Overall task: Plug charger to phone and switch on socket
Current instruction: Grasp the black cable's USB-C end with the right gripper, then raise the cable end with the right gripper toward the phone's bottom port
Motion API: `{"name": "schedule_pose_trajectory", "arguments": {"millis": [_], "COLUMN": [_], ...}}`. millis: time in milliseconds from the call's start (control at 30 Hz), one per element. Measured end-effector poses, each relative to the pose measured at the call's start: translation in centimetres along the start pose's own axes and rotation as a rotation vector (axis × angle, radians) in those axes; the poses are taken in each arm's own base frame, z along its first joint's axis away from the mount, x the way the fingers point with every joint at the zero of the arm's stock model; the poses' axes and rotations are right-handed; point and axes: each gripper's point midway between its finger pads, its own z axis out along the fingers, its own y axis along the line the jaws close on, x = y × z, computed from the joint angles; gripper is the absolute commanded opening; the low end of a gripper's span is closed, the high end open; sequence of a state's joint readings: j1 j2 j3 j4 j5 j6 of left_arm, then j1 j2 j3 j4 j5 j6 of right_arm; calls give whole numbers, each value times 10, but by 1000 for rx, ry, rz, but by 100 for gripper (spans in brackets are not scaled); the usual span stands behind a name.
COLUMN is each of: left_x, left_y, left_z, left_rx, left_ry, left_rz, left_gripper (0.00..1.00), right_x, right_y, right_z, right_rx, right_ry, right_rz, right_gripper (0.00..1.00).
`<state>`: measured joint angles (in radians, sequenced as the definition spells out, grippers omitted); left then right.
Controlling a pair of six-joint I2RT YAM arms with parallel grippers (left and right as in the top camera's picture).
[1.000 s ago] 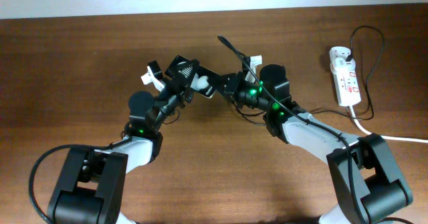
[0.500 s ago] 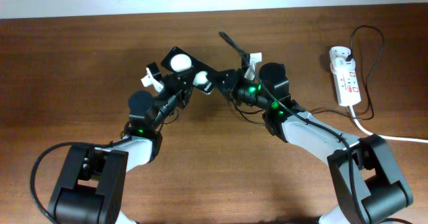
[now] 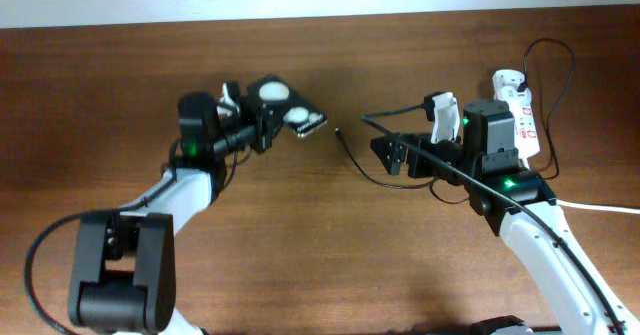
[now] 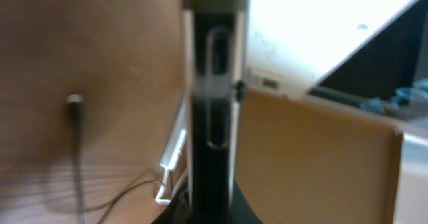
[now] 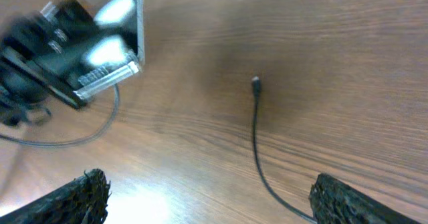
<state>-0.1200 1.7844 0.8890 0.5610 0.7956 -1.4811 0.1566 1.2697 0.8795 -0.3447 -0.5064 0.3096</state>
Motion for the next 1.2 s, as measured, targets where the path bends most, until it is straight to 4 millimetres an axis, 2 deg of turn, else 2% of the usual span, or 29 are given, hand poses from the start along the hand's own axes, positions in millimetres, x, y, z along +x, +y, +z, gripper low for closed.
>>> {"name": "schedule_pose_trajectory", "arguments": {"millis": [100, 167, 267, 300, 367, 400, 467, 533, 567, 600, 667, 767, 833, 900, 967, 1133, 1200], "left_x": [-2, -3, 2, 3, -4, -8, -25, -43, -51, -57, -68, -75, -74, -72, -72, -72, -72], "left_y": [-24, -15, 18, 21, 20, 19, 15, 9, 8, 8, 8, 2, 2, 2, 2, 2, 2], "left_z": [24, 39, 46, 45, 39, 35, 20, 4, -4, -10, -22, -36, -39, -39, -39, -39, -39], "left_rx": [39, 39, 2, 0, 8, 12, 38, 73, 80, 85, 95, 123, 127, 128, 128, 128, 128], "left_ry": [157, 273, 370, 379, 379, 375, 357, 333, 322, 313, 299, 300, 314, 326, 327, 327, 327], "left_rz": [40, 33, -36, -43, -46, -48, -37, -5, -6, -9, -13, 27, 29, 30, 30, 30, 30], "left_gripper": [0, 0, 0, 0, 0, 0, 0, 0, 0, 0, 0, 0, 0, 0, 0, 0, 0], "right_x": [6, 7, 4, -2, -11, -16, -5, 16, 25, 28, 27, 30, 41, 52, 57, 60, 66], "right_y": [-9, -9, -11, -10, -5, -2, 3, 5, 9, 10, 6, -12, -25, -34, -38, -40, -45], "right_z": [0, 2, 1, 2, 2, 5, 25, 51, 71, 83, 109, 136, 153, 158, 159, 162, 169], "right_rx": [59, 74, 88, 82, 69, 78, 127, 207, 250, 282, 341, 404, 429, 444, 454, 454, 453], "right_ry": [17, 19, 7, -15, -53, -76, -48, 16, 55, 74, 107, 156, 206, 243, 261, 271, 283], "right_rz": [-39, -63, -79, -91, -120, -155, -203, -274, -336, -376, -419, -427, -431, -434, -434, -433, -431], "right_gripper": [99, 99, 99, 88, 75, 75, 75, 74, 73, 71, 68, 63, 58, 54, 46, 42, 40]}}
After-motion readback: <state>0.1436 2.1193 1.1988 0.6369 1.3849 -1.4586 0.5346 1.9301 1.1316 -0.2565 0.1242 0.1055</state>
